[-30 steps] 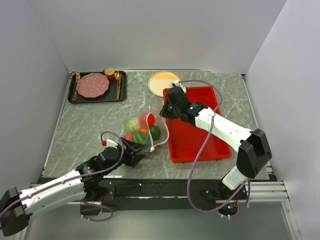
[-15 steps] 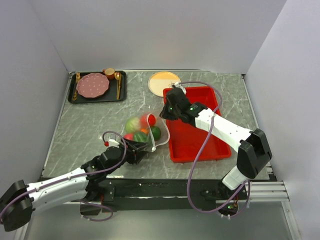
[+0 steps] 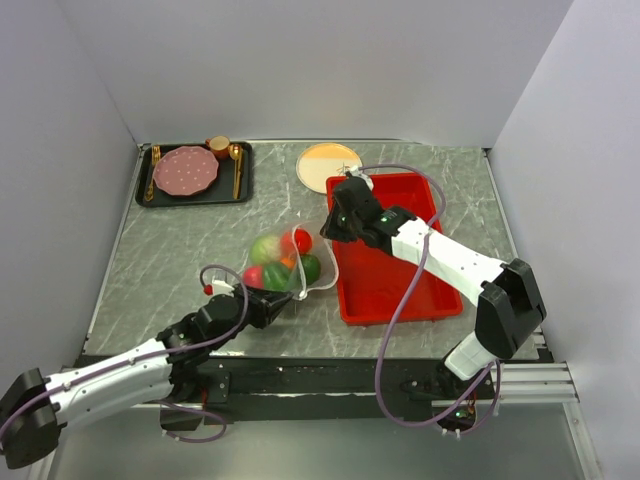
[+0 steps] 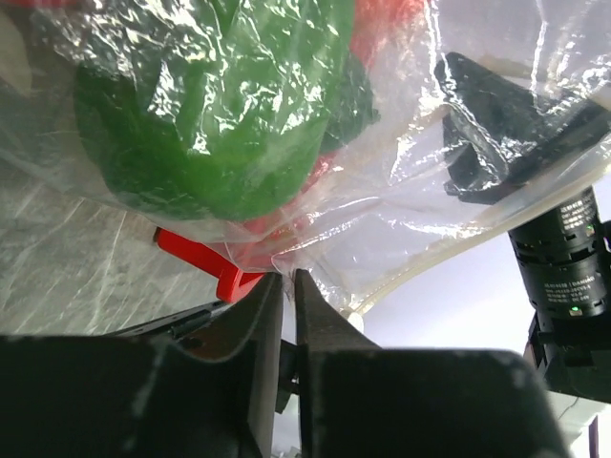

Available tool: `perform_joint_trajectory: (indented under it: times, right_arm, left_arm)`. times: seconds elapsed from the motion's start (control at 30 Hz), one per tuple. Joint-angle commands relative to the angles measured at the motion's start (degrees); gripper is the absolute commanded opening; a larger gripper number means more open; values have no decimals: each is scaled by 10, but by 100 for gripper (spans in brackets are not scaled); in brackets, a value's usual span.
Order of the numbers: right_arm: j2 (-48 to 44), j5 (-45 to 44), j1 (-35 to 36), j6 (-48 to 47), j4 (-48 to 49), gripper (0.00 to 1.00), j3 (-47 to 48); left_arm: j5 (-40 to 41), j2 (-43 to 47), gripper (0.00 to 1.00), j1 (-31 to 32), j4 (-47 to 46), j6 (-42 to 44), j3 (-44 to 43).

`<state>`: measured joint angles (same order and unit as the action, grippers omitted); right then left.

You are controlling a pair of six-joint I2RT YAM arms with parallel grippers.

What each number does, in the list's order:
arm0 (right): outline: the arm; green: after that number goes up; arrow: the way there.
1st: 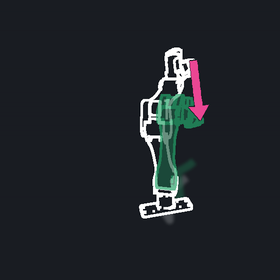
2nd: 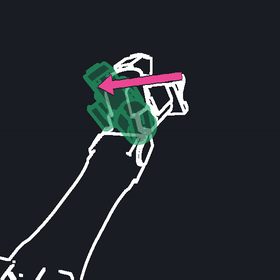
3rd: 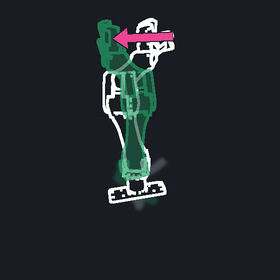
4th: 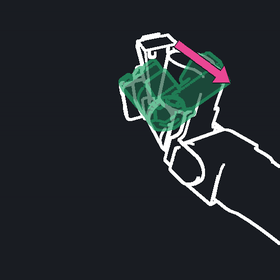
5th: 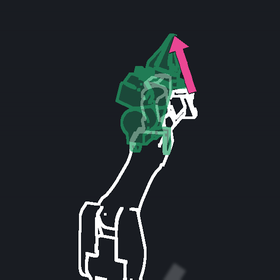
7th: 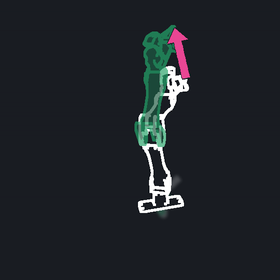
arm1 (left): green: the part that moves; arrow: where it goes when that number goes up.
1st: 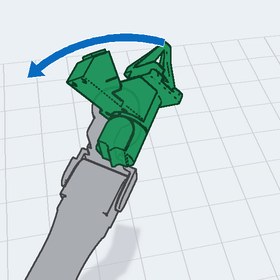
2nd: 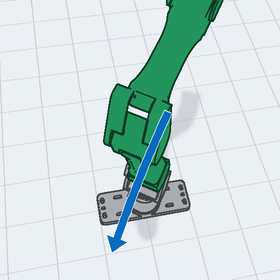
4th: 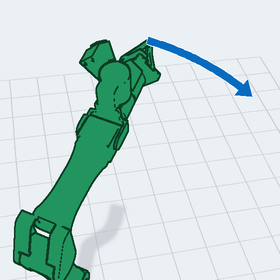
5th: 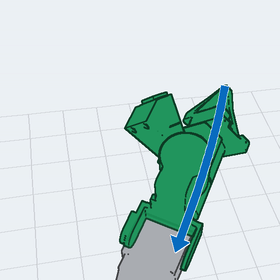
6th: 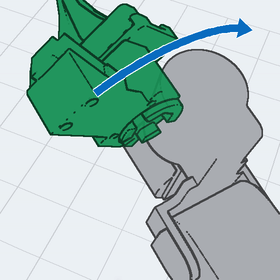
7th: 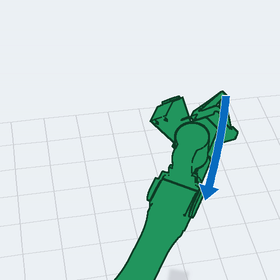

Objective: Place the food in the zip-top bag and seal the zipper
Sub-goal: Zip the zipper food storage bag at the center of the board.

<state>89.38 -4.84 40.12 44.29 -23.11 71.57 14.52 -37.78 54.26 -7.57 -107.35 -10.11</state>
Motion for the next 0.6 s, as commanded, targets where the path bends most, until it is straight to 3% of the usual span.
perform_joint_trajectory:
  times: [0.0,0.13,0.27,0.3,0.33,0.37,0.57]
  right_arm:
    - [-29,1,-2,3,21,1,-6]
    - [-29,9,-2,0,25,1,-10]
    - [-28,14,-1,-3,24,1,-12]
    - [-28,15,-1,-3,25,1,-13]
    - [-29,18,0,-3,26,1,-14]
    - [-29,19,0,-2,27,1,-15]
    - [-33,20,2,4,31,1,-20]
  left_arm:
    - [28,42,12,3,45,-10,-13]
    - [34,67,1,3,90,-20,-11]
    - [46,96,1,2,124,-24,-10]
    - [52,106,2,2,131,-23,-13]
    - [55,110,15,2,138,-23,-15]
    - [58,112,19,2,141,-22,-16]
    - [53,90,26,2,91,-15,-12]
